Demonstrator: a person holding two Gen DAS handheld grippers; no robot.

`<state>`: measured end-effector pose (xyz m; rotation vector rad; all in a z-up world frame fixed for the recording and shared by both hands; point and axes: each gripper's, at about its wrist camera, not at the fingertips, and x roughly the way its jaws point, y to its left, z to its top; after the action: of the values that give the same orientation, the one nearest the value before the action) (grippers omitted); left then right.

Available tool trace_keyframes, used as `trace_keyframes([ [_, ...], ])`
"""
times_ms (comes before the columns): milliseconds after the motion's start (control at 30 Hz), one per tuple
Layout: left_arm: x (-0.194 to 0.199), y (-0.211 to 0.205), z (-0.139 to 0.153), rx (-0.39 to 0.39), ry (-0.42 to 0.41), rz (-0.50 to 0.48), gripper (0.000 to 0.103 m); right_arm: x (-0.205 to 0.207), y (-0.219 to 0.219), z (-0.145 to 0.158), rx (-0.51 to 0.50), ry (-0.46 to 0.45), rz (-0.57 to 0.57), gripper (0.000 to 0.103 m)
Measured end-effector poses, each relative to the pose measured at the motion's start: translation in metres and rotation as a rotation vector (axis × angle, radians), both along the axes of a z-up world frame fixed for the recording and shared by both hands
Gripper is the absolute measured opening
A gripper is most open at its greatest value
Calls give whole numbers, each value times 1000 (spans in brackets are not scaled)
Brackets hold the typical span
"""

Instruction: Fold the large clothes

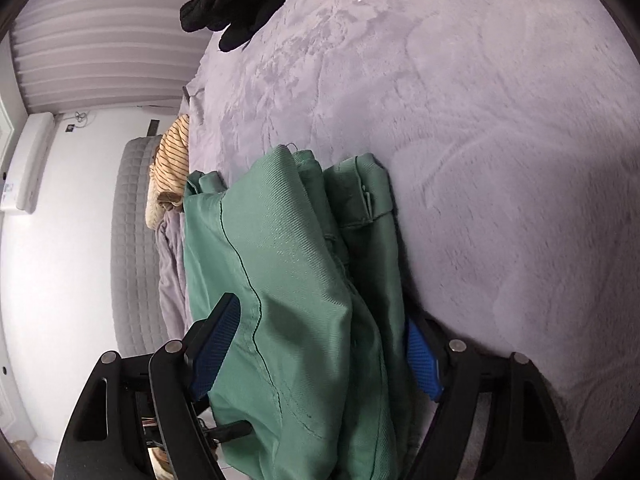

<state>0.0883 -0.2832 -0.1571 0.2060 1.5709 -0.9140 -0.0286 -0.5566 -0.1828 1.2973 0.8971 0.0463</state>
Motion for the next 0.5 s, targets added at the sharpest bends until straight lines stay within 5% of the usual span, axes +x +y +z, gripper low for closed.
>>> trace_keyframes([
  [100,-5,-1,-1,-15,16,-1,102,1,0,0,7,-4,15,77],
  [133,-8,-5,0,-21,25,-3,102,2,2,0,4,4,20,64],
  [167,-13,-6,5,-28,21,-9,85,3,3,-2,0,24,24,53],
  [233,-19,-10,12,-20,-16,-30,71,1,5,-5,10,32,4,29],
  [300,-19,-7,21,-50,-27,-31,45,-3,8,-2,27,5,-28,23],
  [367,-18,-3,34,-94,-18,-24,35,-9,10,2,70,-26,-64,20],
  [500,-17,7,61,-166,-27,-35,33,-17,18,20,126,-103,-109,19],
])
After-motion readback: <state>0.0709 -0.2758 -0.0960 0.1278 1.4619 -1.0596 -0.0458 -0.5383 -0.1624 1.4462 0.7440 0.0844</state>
